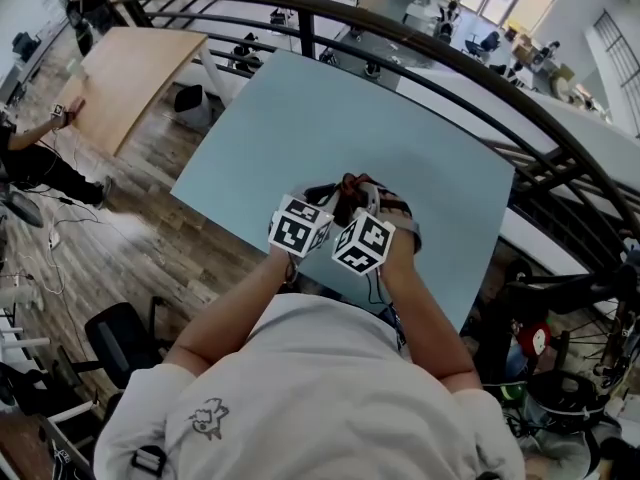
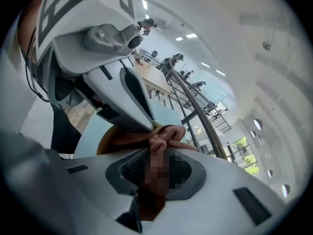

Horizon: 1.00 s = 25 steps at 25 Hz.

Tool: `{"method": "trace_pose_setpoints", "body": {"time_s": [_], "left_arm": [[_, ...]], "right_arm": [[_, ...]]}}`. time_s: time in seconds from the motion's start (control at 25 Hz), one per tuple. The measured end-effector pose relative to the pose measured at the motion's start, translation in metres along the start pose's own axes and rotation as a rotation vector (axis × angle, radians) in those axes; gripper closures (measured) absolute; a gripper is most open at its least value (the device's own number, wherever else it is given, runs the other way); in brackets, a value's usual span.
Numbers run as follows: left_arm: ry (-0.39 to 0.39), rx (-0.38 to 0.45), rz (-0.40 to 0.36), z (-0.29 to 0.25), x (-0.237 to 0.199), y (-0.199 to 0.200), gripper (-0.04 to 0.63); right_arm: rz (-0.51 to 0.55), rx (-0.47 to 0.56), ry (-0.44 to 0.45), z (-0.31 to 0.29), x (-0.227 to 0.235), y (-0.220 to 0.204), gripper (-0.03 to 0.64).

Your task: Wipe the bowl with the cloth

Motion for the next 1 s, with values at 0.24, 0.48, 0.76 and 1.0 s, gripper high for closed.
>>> {"method": "trace_pose_setpoints", "body": {"time_s": [0.24, 0.48, 0.76, 1.0], "left_arm": [[-0.009, 0.053, 0.017, 0.008, 0.0, 0.012, 0.565], [0.023, 0.068, -0.011, 0.006, -0.009, 0.018, 0.565], [0.047, 0.062, 0.009, 0.008, -0.022, 0.013, 0.566], [0.019, 0.065, 0.029, 0.008, -0.019, 0.012, 0.569]], "right_arm": [[-0.011, 0.052, 0.075, -0.006, -0.015, 0.011, 0.526], [0.001, 0.076, 0.164, -0.008, -0.025, 0.016, 0.526], [-0.01, 0.02, 0.112, -0.007, -0.01, 0.007, 0.528], [-0.046, 0.041, 0.019, -0.007, 0.013, 0.011, 0.526]]}}
Point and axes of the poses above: the fingertips, and each gripper's own axes: z backward along the fingers, x to its right, y out of its top, the point moved 6 cm from there along z, backward along the fingers, and after that the axes turned 8 degrees about -y, right-handed, at the moved point
